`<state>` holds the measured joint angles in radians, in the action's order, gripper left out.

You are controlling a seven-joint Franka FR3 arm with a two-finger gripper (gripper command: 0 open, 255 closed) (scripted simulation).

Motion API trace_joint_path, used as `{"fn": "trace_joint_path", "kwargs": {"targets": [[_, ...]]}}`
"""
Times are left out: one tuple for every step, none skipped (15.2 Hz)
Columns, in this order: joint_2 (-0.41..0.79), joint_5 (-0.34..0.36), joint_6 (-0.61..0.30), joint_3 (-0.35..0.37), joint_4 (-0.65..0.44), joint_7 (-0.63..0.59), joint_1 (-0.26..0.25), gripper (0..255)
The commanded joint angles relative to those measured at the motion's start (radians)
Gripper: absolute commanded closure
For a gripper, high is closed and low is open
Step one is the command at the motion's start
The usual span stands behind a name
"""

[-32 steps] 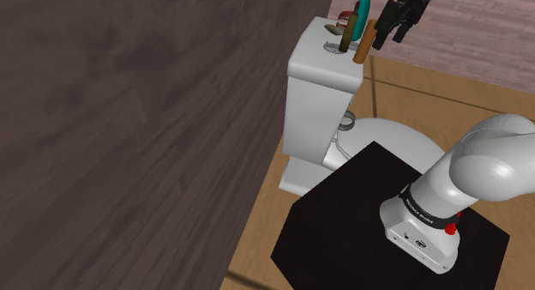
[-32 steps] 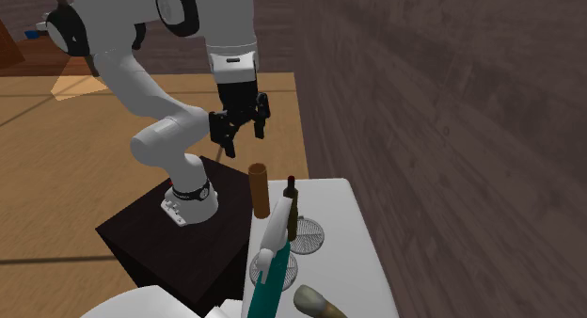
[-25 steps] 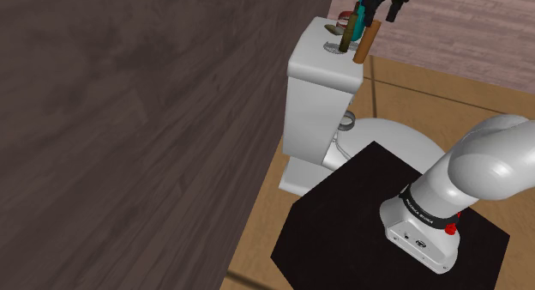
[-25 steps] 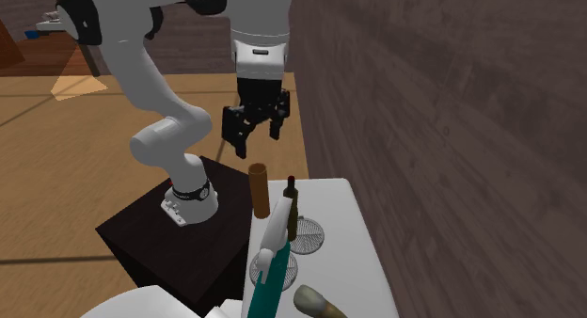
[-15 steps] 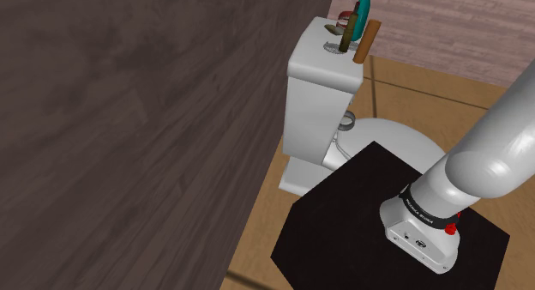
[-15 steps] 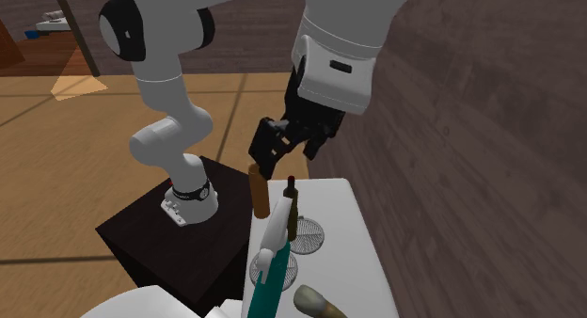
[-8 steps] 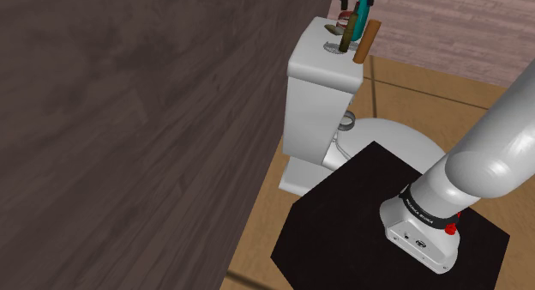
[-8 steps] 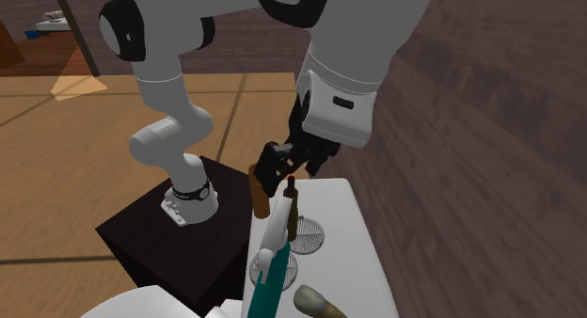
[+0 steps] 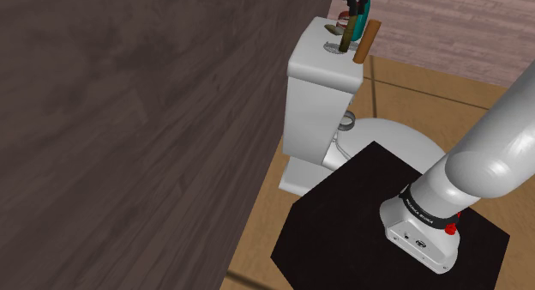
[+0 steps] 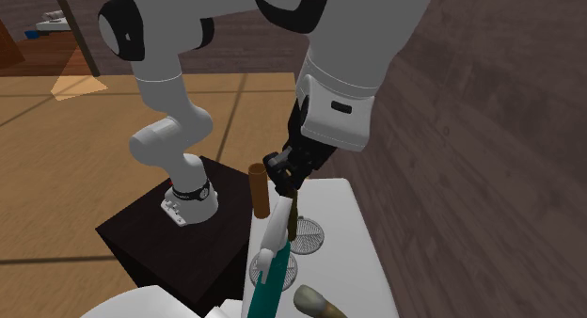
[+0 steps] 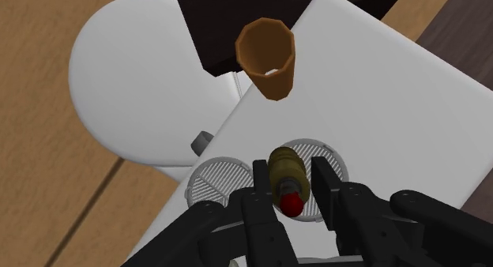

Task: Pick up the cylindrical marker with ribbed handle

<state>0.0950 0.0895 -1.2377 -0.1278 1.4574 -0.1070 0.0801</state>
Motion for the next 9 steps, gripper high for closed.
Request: {"fn": "trace_joint_path", "kwargs": {"targets": [[0.001, 0.000, 0.000, 0.000, 0.001, 0.000, 0.000, 255], [0.001, 0.000, 0.000, 0.000, 0.000, 0.000, 0.000, 255], [0.000, 0.000, 0.001, 0.001, 0.000, -0.001, -0.001, 255], [0.004, 0.000, 0.016, 0.000, -0.019, 0.000, 0.000, 255], [0.009, 0.000, 0.032, 0.000, -0.040, 0.002, 0.000, 255], [0.014, 0.000, 0.047, 0.000, -0.061, 0.004, 0.000, 255], [0.020, 0.000, 0.063, 0.000, -0.082, 0.006, 0.000, 255], [0.026, 0.000, 0.079, -0.001, -0.104, 0.008, 0.001, 255], [0.033, 0.000, 0.095, -0.001, -0.127, 0.010, 0.001, 255]]}}
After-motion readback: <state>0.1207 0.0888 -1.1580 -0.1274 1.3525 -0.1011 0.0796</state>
